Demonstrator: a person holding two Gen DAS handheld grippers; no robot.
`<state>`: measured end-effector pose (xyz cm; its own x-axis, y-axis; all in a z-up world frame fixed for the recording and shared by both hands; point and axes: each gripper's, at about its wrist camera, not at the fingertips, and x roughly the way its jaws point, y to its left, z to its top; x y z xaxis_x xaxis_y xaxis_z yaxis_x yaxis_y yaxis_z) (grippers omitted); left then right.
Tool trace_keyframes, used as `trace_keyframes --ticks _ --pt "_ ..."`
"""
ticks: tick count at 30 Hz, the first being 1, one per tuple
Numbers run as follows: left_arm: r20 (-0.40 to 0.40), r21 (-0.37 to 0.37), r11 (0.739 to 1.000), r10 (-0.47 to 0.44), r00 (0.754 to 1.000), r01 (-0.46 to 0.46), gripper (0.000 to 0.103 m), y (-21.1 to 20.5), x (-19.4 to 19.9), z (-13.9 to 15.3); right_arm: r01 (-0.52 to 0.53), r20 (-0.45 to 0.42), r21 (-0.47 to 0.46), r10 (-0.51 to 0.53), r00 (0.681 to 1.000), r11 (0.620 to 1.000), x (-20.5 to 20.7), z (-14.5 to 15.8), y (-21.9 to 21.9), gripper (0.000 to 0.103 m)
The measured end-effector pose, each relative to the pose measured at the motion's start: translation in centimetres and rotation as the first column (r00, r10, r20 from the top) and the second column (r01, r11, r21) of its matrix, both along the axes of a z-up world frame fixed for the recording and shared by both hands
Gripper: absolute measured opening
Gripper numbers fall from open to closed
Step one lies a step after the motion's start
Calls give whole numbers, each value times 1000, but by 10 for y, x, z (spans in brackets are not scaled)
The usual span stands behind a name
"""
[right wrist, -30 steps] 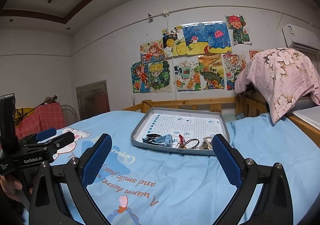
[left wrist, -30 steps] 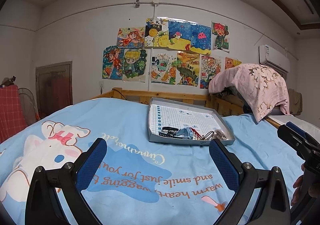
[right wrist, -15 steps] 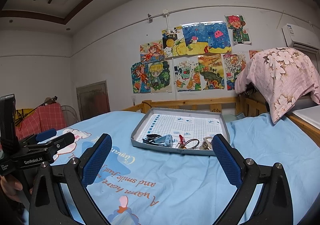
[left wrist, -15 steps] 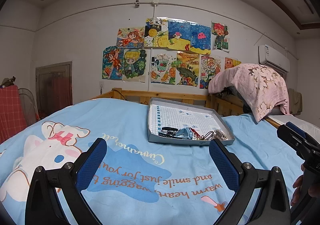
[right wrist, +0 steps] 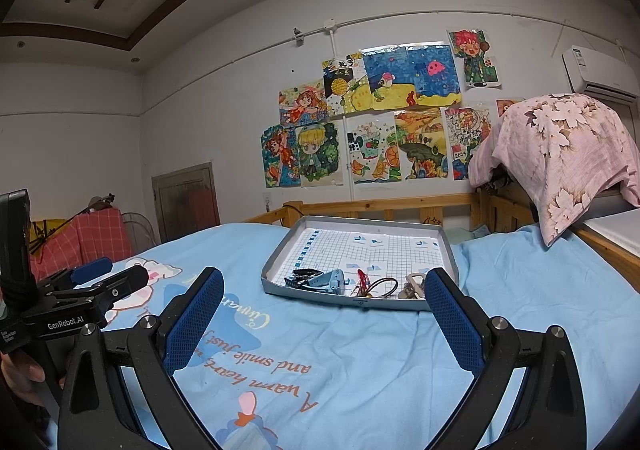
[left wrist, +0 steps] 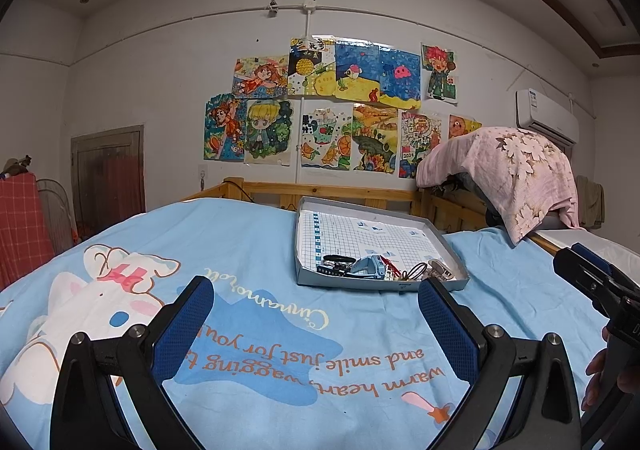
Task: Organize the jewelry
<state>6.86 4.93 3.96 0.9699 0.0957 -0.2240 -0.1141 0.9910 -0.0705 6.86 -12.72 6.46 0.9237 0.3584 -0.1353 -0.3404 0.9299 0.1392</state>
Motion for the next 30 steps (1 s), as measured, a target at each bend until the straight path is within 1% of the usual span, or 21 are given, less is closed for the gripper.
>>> trace_keyframes --ticks 22,30 --pt "1 -4 1000 10 1000 -10 103 -1 -2 -1 0 -4 4 0 1000 1000 -1 -3 4 99" --pt "11 11 1000 19 1000 -19 103 -4 -6 0 0 -10 7 0 1000 1000 0 -7 5 99"
